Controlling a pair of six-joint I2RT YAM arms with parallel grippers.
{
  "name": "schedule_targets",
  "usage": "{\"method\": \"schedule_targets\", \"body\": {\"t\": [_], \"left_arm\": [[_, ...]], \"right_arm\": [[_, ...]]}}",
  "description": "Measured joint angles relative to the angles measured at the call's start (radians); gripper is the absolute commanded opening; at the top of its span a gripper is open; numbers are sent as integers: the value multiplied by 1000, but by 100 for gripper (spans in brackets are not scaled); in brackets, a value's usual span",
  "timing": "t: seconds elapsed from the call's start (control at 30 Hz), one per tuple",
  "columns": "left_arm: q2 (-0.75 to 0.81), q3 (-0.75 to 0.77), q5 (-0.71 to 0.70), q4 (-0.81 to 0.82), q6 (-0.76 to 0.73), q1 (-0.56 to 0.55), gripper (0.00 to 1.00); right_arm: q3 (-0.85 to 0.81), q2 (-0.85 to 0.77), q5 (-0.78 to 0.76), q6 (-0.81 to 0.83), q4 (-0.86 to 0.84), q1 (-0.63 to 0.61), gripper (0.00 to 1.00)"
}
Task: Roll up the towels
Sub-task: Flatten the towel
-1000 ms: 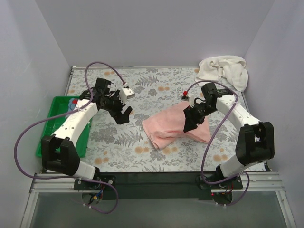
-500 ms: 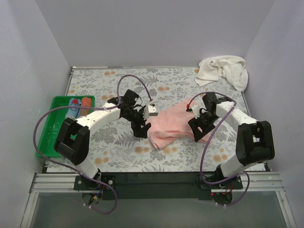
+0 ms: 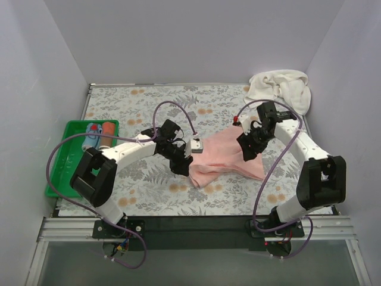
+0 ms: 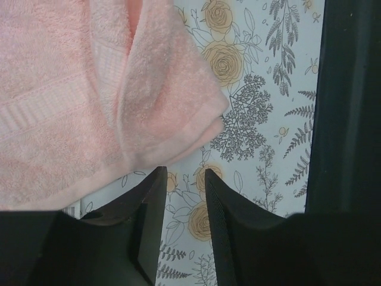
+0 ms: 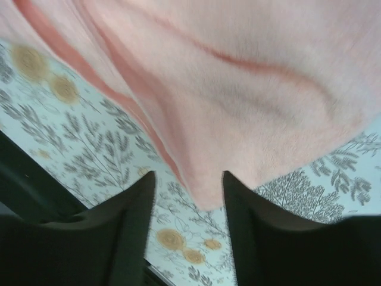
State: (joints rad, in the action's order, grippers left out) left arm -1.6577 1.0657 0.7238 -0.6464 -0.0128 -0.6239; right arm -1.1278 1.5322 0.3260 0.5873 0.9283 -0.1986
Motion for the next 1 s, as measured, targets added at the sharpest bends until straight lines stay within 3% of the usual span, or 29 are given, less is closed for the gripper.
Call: {"method": "schedule_targets", "body": {"t": [0.17,0.2,0.3,0.37,0.5,0.63,1.0], "left_arm": [[57,-18,50,12,55,60,42],[72,-20,65,18,74,97,52],[121,-21,92,30,119,222,66],[151,-21,93,28,138,291,68],[181,-26,101,19,165,344,65],[182,-66,132,20,199,399,64],[188,-119,159,18,252,499,64]], "right_arm": [[-185,5,82,-9,13,-59,57],[-226,23,93,-21,10,-78,58],[-325,101,111,-63,-7,-159,59],[-370,166,118,-87,-23,-228,59],[-421,282,118,-123,-46,-359,44],[-439,373,114,-169,-72,-455,39],[-459,444,196,-216,-93,-507,57]]}}
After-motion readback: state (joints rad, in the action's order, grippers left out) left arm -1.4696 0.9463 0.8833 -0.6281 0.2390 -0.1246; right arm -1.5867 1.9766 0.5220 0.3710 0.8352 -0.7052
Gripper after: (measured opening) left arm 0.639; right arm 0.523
